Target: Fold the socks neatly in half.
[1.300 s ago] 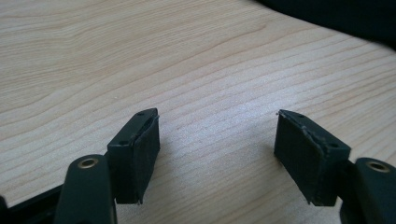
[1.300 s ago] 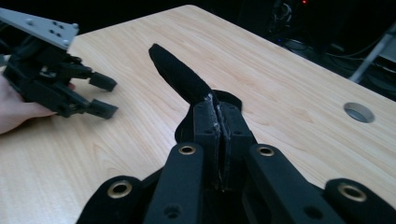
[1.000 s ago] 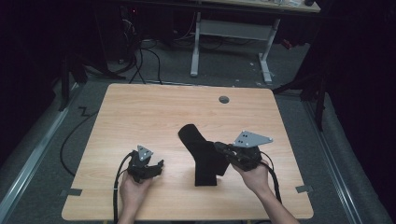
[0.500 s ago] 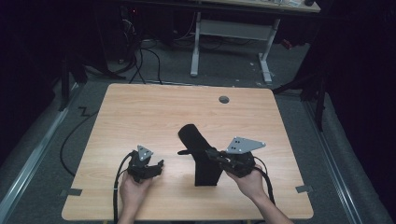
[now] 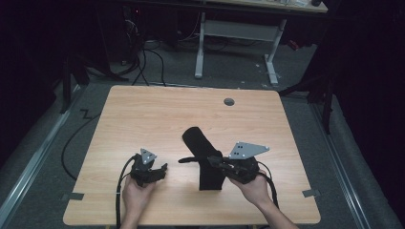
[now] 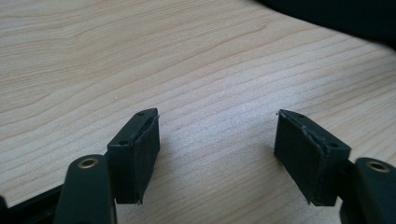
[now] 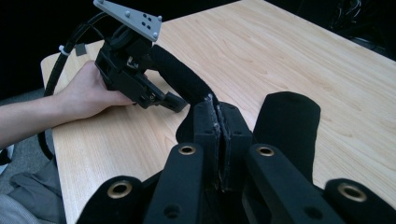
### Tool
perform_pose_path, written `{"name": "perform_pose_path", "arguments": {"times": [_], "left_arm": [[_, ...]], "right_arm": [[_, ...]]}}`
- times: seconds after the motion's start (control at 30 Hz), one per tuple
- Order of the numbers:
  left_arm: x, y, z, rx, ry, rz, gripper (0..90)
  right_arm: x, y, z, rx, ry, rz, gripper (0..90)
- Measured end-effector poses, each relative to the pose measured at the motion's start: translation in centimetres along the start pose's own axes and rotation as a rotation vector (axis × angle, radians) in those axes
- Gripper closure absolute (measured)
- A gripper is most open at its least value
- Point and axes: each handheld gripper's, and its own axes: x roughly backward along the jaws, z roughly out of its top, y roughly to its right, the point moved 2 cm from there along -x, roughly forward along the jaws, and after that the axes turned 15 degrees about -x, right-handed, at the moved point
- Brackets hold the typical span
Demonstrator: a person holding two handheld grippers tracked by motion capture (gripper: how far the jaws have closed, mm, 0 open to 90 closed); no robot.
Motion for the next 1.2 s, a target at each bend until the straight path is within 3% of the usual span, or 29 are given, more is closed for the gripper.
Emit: {"name": "perform_pose_path", "arguments": {"times": [0.13, 0.47, 1.2], "left_arm": [[0.0, 0.0, 0.0, 0.000, 0.000, 0.000, 31.7], [0.0, 0.0, 0.0, 0.000, 0.000, 0.000, 31.7], [0.0, 0.0, 0.0, 0.001, 0.000, 0.000, 31.7]], "right_arm": [[-0.6, 0.4, -0.1, 0.004, -0.016, -0.013, 87.4], [-2.5, 1.7, -0.1, 0.043, 0.005, -0.082, 87.3], [-7.0, 3.8, -1.8, 0.038, -0.028, -0.108, 87.1]]}}
